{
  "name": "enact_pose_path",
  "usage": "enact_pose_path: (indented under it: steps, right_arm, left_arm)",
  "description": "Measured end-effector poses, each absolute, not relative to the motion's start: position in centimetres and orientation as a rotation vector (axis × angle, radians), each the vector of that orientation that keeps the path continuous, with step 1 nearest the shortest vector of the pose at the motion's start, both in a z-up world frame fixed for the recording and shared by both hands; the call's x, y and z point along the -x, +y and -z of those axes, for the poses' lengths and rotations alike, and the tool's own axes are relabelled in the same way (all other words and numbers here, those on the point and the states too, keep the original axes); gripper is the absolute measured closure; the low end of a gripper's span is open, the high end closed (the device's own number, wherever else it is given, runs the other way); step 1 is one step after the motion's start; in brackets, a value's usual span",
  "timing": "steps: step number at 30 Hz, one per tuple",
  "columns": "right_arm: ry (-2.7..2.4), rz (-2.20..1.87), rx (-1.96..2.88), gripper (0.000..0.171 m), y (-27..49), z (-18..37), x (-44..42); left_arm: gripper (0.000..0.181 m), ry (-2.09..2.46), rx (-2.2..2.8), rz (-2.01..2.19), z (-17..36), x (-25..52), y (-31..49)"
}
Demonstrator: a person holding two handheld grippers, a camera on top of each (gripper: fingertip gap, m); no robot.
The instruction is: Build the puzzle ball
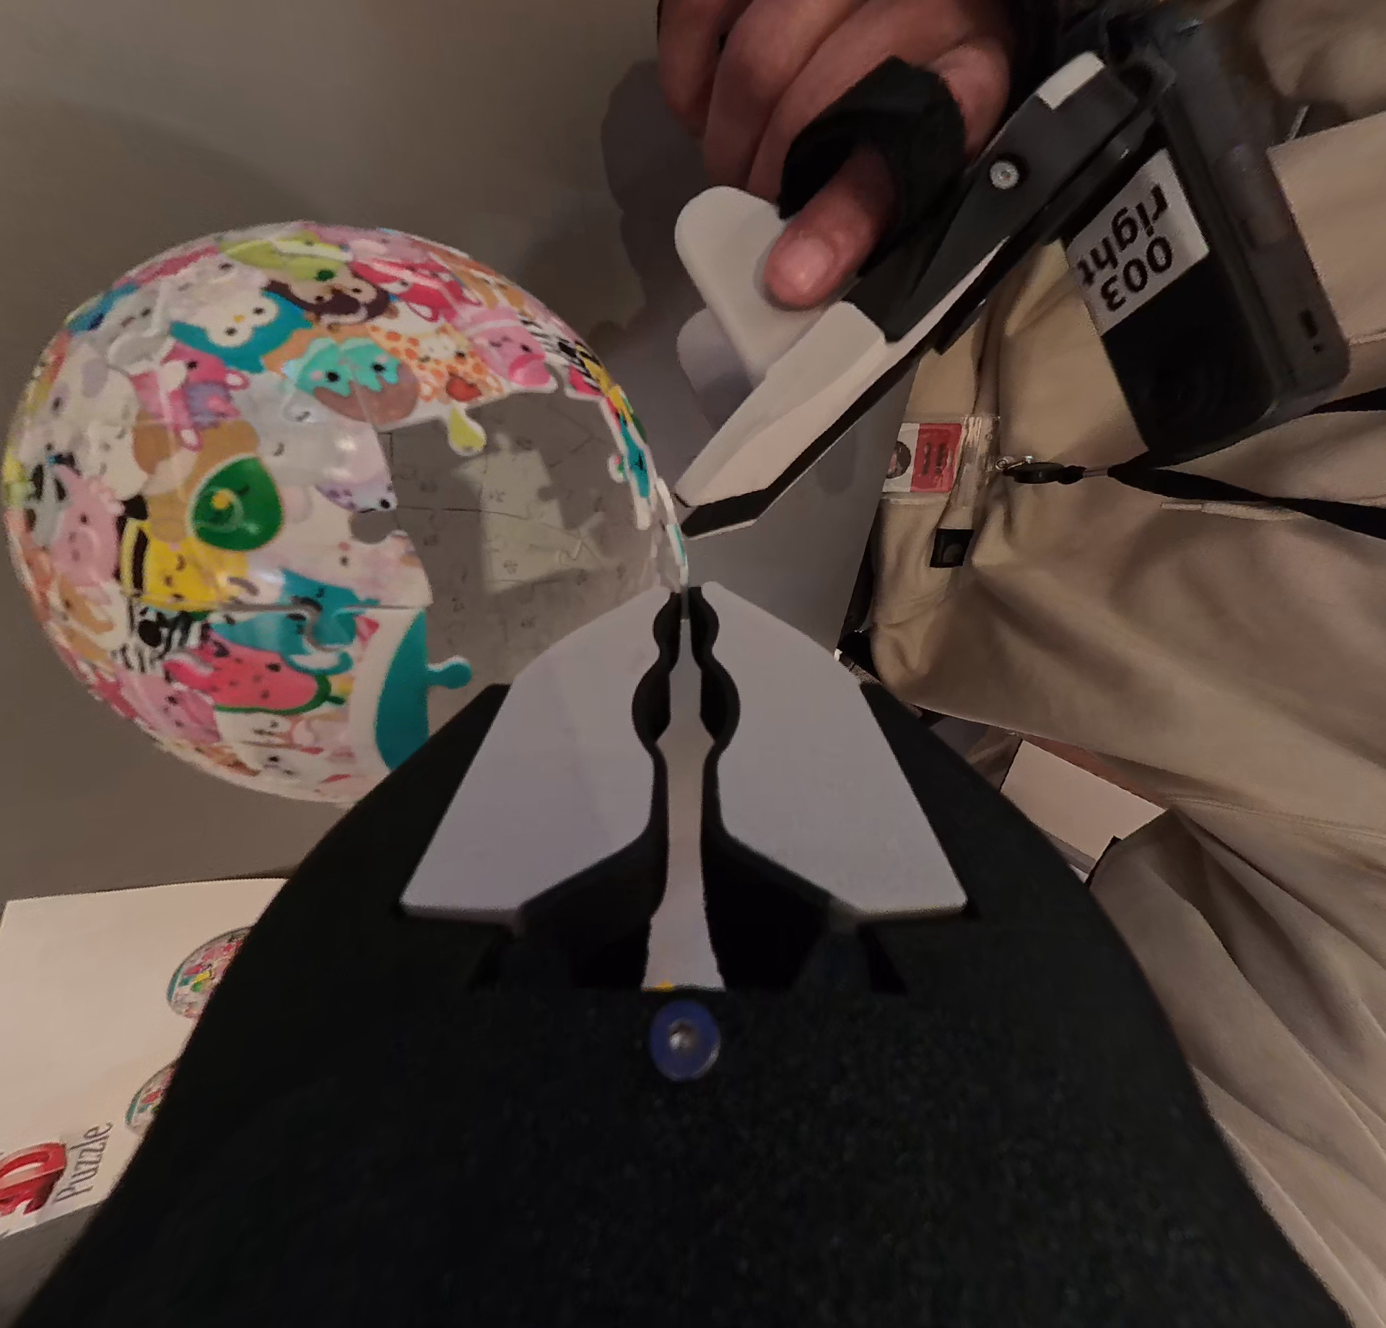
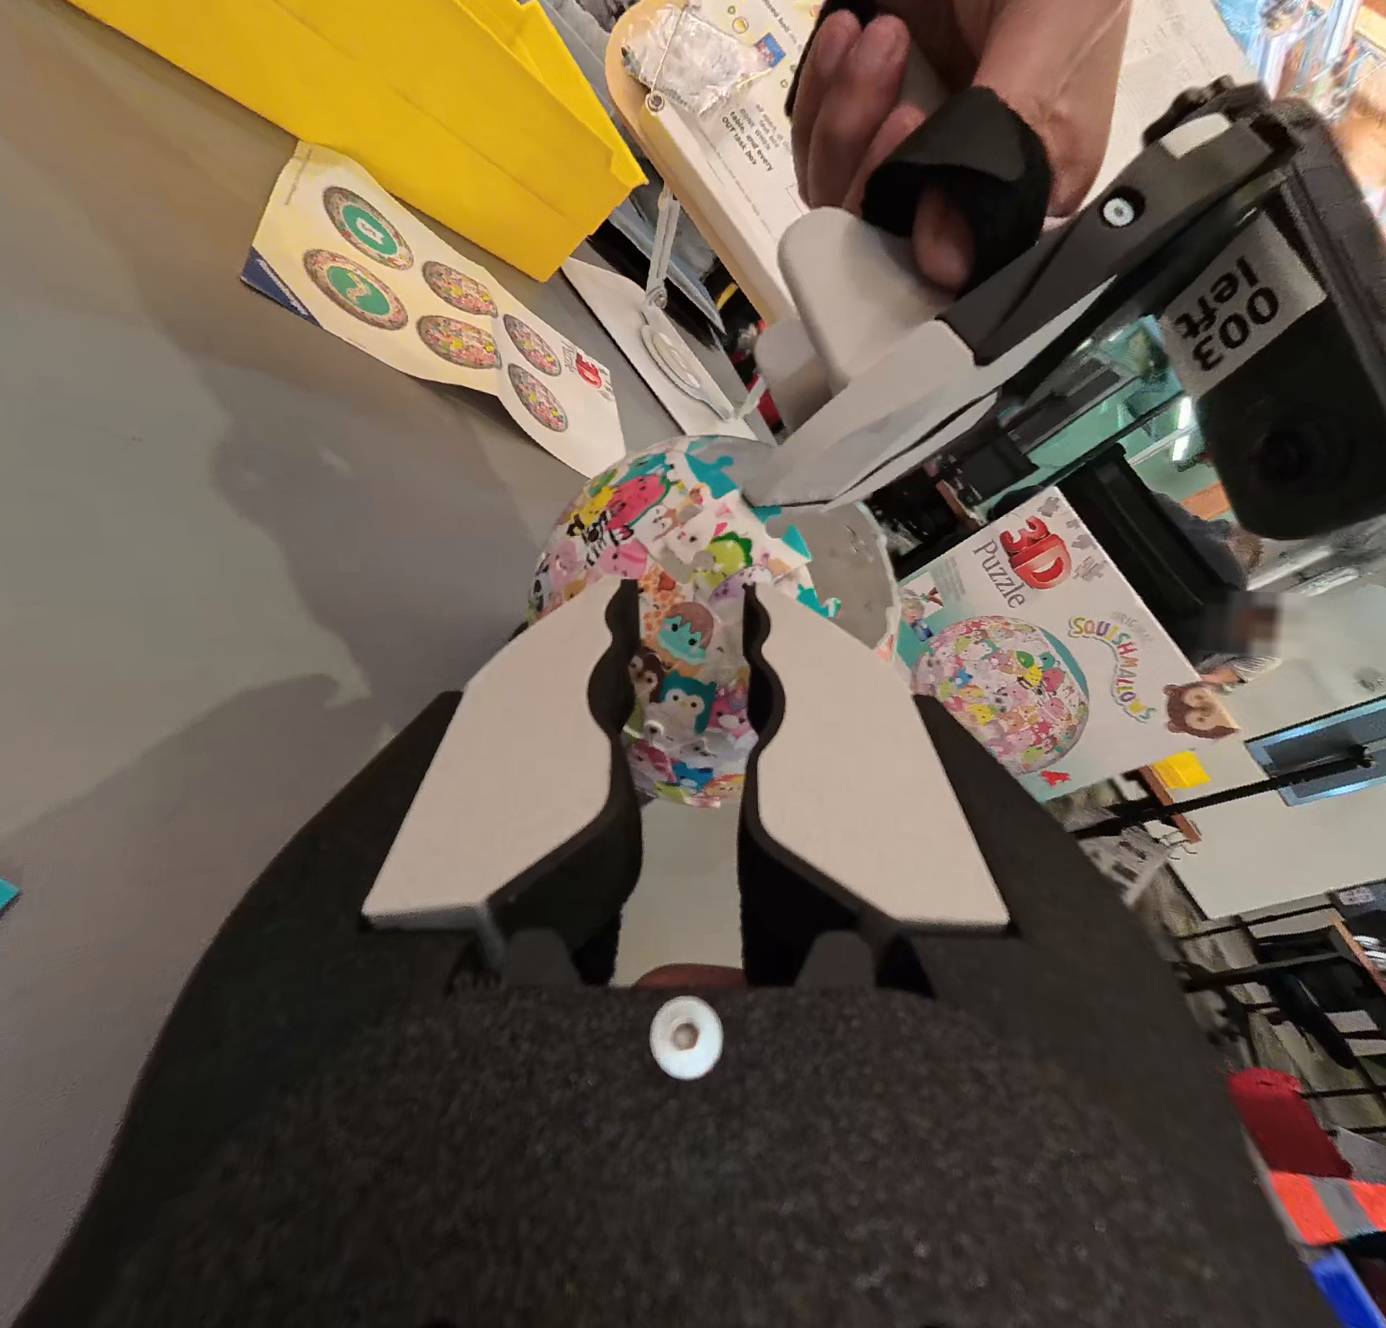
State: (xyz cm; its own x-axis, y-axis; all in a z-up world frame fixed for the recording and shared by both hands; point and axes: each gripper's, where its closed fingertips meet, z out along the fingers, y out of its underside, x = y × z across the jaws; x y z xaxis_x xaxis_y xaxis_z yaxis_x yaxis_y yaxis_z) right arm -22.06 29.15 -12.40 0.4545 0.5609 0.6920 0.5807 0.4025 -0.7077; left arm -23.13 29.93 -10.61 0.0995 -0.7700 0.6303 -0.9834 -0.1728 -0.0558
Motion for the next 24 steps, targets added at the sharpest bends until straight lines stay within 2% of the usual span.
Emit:
enact_pose_path:
  steps: [9, 24]
  right_arm:
    - [-1.195, -0.011, 1.213, 0.113, 29.0, 12.8, 22.0]
    - [-1.228, -0.003, 1.203, 0.117, 28.5, 13.3, 22.9]
  left_arm:
    - [0.180, -1.705, -1.981, -0.786, 10.7, 23.1, 29.9]
    - [0.180, -1.670, -1.967, -0.836, 10.8, 23.2, 30.0]
